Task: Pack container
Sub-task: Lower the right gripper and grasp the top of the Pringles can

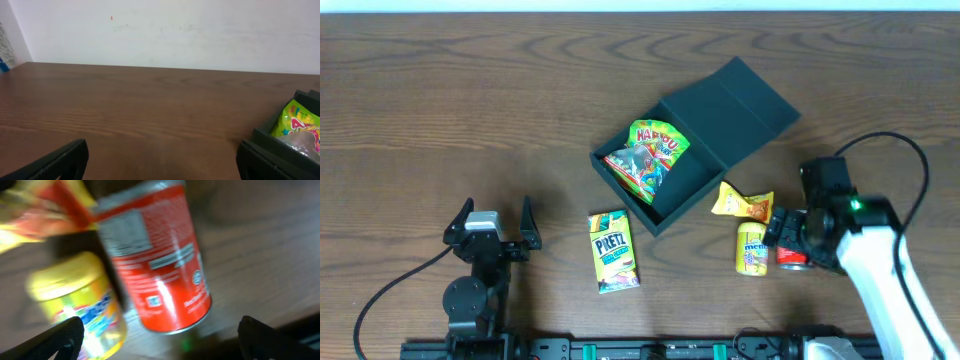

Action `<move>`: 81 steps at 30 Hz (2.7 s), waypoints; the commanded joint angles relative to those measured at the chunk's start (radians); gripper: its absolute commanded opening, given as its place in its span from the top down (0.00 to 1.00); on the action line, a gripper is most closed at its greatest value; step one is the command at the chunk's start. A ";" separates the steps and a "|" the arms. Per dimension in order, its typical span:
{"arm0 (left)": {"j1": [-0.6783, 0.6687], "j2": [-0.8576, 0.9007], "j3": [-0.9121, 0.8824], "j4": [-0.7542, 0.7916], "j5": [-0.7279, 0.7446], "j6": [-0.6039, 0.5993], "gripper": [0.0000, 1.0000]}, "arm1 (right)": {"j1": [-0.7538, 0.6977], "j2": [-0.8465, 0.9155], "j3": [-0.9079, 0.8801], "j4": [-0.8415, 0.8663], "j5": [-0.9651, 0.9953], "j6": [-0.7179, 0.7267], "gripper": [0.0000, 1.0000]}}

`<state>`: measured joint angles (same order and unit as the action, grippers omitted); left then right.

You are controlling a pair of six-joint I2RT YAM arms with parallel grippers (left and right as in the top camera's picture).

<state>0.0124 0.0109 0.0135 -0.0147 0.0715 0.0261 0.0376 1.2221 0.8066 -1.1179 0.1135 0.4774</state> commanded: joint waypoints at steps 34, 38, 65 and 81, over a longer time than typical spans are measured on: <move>0.005 -0.006 -0.009 -0.056 0.000 -0.004 0.05 | -0.210 0.144 -0.166 0.390 -0.071 -0.224 0.04; 0.005 -0.006 -0.009 -0.056 0.000 -0.004 0.05 | -0.210 0.144 -0.166 0.406 -0.097 -0.220 0.06; 0.005 -0.006 -0.009 -0.056 0.000 -0.004 0.05 | -0.229 0.239 -0.167 0.470 -0.096 -0.190 0.11; 0.005 -0.006 -0.009 -0.056 0.000 -0.004 0.05 | -0.229 0.237 -0.167 0.472 -0.097 -0.178 0.33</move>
<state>0.0124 0.0109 0.0135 -0.0147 0.0711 0.0265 -0.1848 1.4593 0.6449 -0.6491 0.0166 0.2848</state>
